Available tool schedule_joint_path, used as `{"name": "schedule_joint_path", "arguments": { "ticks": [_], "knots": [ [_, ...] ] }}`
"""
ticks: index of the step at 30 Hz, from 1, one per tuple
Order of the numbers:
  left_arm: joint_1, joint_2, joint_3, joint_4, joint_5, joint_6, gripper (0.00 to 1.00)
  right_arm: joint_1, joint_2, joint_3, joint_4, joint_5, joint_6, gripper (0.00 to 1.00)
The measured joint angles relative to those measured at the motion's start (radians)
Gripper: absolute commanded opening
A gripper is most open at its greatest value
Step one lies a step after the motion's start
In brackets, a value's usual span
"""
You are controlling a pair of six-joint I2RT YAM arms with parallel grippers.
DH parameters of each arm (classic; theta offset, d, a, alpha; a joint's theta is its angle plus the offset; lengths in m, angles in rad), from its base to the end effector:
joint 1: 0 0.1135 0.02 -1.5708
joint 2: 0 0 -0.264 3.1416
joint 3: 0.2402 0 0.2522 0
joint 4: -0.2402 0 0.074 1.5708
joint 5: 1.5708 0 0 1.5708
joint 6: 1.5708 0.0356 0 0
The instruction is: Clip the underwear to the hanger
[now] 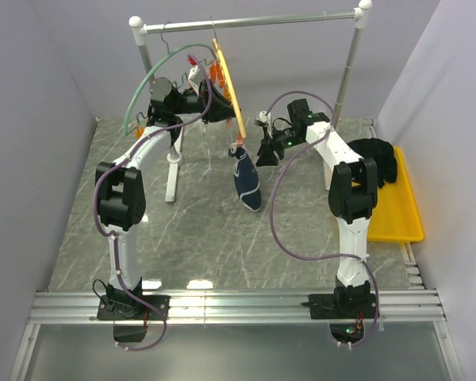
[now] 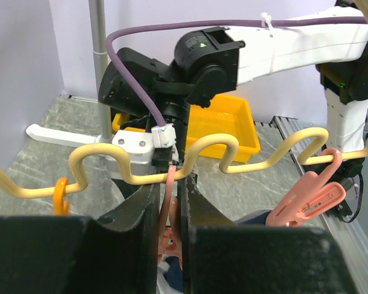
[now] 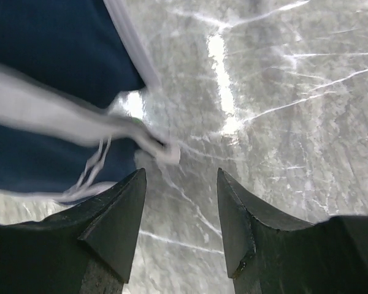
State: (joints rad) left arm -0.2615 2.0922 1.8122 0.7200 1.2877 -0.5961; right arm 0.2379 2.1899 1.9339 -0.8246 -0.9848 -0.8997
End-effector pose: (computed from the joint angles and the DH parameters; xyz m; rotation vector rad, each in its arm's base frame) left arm 0.4543 -0.1570 0.3681 1.0450 1.2364 -1.3983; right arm 0.4493 0.1395 0.2419 -1.4422 1.7047 0.9430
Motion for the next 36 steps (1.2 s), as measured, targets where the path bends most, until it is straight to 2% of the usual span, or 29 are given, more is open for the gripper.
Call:
{"name": "schedule_joint_path", "arguments": {
  "ticks": [9, 14, 21, 29, 36],
  "knots": [
    [0.000, 0.000, 0.016, 0.010, 0.017, -0.002, 0.00, 0.013, 0.090, 0.194, -0.271, 0.006, -0.324, 0.61],
    [0.000, 0.000, 0.019, 0.024, 0.023, -0.003, 0.00, 0.044, 0.106, 0.211, -0.328, 0.027, -0.425, 0.61],
    [0.000, 0.000, 0.019, 0.028, 0.033, -0.003, 0.00, 0.066, 0.105, 0.171, -0.293, 0.009, -0.432, 0.61],
    [0.000, 0.000, 0.019, 0.032, 0.035, -0.003, 0.00, 0.072, 0.105, 0.177, -0.275, -0.017, -0.438, 0.69],
    [-0.001, 0.002, 0.026, 0.032, 0.037, -0.003, 0.00, 0.100, 0.107, 0.177, -0.269, -0.046, -0.483, 0.70]
  ]
}}
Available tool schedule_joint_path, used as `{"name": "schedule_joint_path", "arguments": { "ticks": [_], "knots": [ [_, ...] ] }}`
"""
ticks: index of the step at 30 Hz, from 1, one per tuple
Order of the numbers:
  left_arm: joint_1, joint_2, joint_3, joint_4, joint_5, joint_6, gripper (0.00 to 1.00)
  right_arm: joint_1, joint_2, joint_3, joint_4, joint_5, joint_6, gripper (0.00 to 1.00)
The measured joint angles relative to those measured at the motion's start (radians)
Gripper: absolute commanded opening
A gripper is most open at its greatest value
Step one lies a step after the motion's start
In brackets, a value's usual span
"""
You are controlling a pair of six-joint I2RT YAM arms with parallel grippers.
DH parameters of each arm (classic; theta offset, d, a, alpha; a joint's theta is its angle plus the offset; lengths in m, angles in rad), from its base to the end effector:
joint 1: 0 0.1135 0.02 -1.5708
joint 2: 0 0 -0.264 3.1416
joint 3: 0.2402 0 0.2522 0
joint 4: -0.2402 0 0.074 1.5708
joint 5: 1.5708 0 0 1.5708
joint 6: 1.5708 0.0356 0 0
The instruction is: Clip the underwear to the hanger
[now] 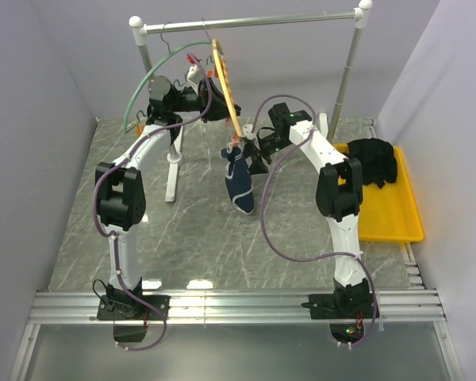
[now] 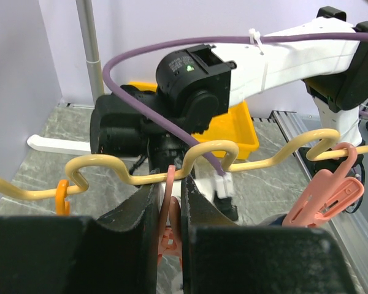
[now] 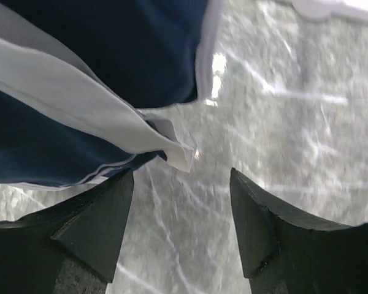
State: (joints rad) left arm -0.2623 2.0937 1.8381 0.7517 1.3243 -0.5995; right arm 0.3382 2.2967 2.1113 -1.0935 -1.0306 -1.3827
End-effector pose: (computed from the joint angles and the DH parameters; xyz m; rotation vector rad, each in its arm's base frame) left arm 0.4515 -0.1570 0.3777 1.1030 1.1850 -1.3855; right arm 0.4367 0.1859 0.2364 -1.8092 1.3116 0.9297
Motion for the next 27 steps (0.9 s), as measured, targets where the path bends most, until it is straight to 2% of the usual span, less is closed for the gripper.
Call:
{"name": "schedule_joint_path", "arguments": {
  "ticks": [4, 9, 11, 14, 15, 16, 23, 27],
  "knots": [
    [0.000, 0.002, 0.013, 0.000, 0.001, 0.000, 0.00, 0.025, 0.038, 0.059, -0.074, -0.042, -0.105, 0.61],
    [-0.001, 0.006, 0.019, 0.000, 0.005, 0.001, 0.00, 0.054, 0.085, 0.098, -0.172, -0.092, -0.316, 0.64],
    [-0.001, 0.006, 0.019, 0.000, 0.006, 0.001, 0.00, 0.060, 0.079, 0.071, -0.190, -0.121, -0.364, 0.58],
    [-0.001, 0.006, 0.018, 0.000, 0.006, 0.001, 0.00, 0.068, 0.079, 0.038, -0.216, -0.153, -0.412, 0.39],
    [-0.001, 0.006, 0.018, 0.000, 0.006, 0.001, 0.00, 0.070, 0.079, 0.037, -0.222, -0.162, -0.426, 0.13],
    [-0.001, 0.006, 0.018, 0.000, 0.007, 0.002, 0.00, 0.071, 0.079, 0.037, -0.223, -0.172, -0.450, 0.00],
    [-0.001, 0.006, 0.018, 0.000, 0.008, 0.004, 0.00, 0.060, 0.035, -0.042, -0.233, -0.192, -0.481, 0.00],
    [-0.001, 0.006, 0.018, -0.001, 0.008, 0.004, 0.00, 0.021, -0.029, -0.127, -0.234, -0.167, -0.438, 0.00]
  ]
}}
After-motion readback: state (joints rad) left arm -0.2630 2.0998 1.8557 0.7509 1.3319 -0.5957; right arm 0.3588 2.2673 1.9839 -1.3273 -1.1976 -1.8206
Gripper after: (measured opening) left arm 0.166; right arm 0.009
